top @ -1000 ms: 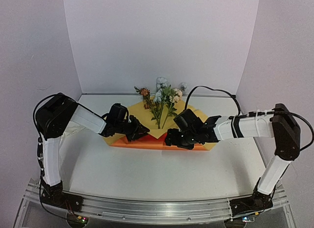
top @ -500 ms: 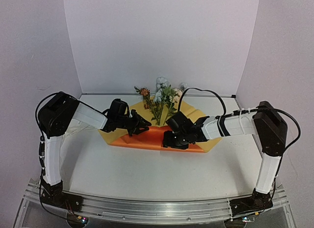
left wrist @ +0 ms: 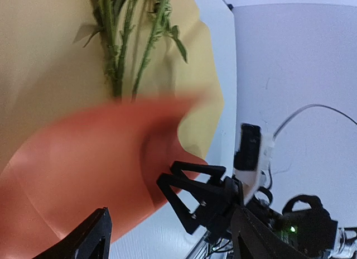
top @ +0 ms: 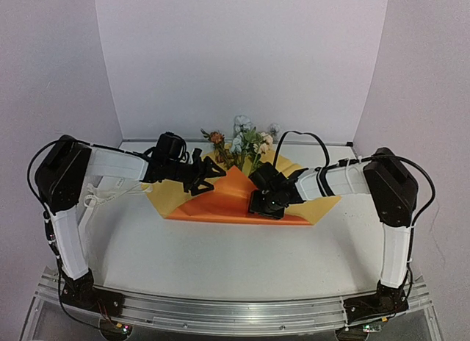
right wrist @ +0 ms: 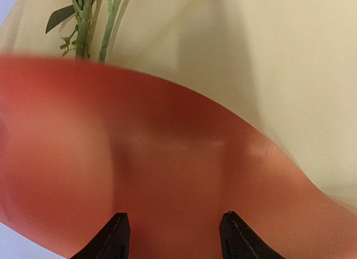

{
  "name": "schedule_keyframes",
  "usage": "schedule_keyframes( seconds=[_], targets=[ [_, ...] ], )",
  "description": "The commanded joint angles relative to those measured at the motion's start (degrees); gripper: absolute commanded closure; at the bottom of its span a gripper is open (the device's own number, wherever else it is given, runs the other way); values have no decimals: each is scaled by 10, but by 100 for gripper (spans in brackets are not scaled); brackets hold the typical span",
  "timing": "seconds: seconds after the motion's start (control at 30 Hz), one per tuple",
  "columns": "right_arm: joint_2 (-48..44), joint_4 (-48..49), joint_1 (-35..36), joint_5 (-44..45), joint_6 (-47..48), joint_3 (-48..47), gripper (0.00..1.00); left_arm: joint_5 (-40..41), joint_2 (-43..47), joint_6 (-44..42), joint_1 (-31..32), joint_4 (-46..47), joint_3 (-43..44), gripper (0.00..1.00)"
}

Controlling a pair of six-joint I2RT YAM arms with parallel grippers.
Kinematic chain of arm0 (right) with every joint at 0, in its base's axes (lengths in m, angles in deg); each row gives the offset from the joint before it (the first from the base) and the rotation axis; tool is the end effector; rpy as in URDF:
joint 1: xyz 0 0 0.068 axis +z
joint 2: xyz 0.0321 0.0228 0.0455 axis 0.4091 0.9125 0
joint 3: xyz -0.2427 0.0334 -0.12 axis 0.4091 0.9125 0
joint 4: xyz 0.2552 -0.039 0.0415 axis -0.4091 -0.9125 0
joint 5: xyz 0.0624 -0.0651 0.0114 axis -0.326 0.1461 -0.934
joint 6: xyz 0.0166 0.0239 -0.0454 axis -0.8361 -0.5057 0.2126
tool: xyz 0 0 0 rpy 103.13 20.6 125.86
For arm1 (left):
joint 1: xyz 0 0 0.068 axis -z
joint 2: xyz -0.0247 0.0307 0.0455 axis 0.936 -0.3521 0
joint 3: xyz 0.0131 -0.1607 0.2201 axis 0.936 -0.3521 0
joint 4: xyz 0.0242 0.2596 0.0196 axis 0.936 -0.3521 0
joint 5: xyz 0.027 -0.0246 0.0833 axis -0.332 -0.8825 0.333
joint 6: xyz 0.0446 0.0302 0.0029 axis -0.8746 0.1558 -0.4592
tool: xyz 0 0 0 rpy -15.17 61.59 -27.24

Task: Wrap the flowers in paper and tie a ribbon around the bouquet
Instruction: Fold the bottom corner of the flattened wrapping paper at the center of the board, then press the fold line of the 1/4-folded wrapping paper.

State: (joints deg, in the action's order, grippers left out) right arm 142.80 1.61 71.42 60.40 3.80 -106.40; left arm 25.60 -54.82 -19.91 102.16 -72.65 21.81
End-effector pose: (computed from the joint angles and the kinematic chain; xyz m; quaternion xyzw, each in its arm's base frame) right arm 0.2889 0.3065 0.1466 0.0240 0.9537 0.1785 0.2409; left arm 0.3436 -0.2457 0.1796 -0.0345 0.8565 -0.4995 0.1253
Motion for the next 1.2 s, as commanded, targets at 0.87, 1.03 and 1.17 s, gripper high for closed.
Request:
schedule_keyframes(
  seconds=[0.87,1.03,1.17],
  targets=[
    [-61,-64,-6,34,-7,-42,42,15,-37,-177,82,-162,33,72],
    [-93,-82,-5,26,11,-40,40,33,-58,-172,79,-163,57,73],
    [-123,-91,8,16,20,-20,39,38,-76,-168,75,-166,65,74]
  ],
)
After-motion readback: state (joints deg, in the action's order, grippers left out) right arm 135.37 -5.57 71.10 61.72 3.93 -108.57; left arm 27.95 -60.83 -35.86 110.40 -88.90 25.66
